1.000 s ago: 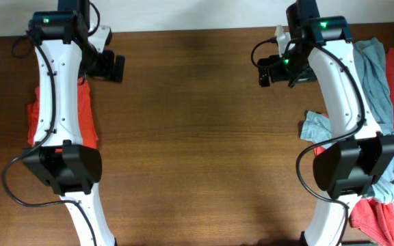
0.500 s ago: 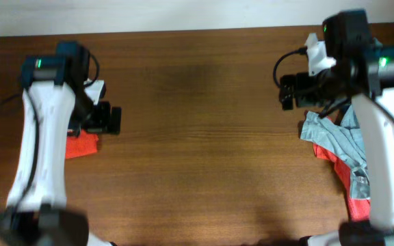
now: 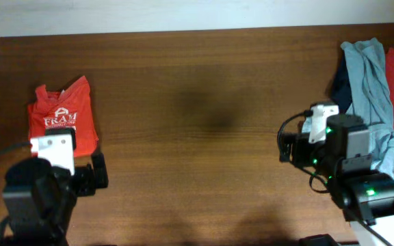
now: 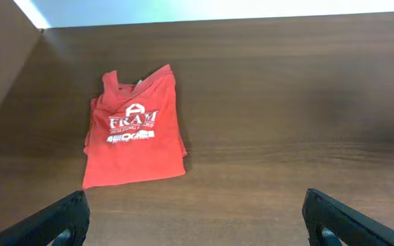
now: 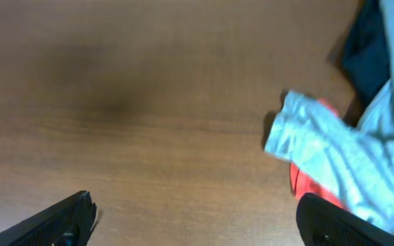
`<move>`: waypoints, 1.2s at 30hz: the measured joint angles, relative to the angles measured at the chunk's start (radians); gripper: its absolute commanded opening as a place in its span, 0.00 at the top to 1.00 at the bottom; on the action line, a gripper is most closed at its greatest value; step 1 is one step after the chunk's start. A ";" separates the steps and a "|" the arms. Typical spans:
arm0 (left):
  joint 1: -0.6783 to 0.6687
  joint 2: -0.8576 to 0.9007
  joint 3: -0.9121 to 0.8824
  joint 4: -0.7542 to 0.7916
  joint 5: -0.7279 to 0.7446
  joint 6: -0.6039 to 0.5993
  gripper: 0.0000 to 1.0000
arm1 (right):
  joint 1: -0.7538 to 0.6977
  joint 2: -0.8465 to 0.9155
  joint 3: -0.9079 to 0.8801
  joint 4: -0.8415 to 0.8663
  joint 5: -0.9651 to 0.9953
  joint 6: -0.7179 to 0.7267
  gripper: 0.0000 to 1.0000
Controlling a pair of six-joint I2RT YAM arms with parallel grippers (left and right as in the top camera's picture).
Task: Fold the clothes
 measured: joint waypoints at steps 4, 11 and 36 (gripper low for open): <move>0.000 -0.069 -0.011 -0.036 -0.005 0.000 0.01 | 0.000 0.012 -0.039 -0.013 0.005 0.005 0.01; 0.000 -0.085 -0.011 -0.086 -0.007 0.000 0.01 | 0.000 0.128 -0.039 -0.011 0.009 0.008 0.01; 0.000 -0.085 -0.012 -0.326 -0.007 0.000 0.01 | 0.006 -0.759 -0.666 0.494 0.015 -0.030 0.01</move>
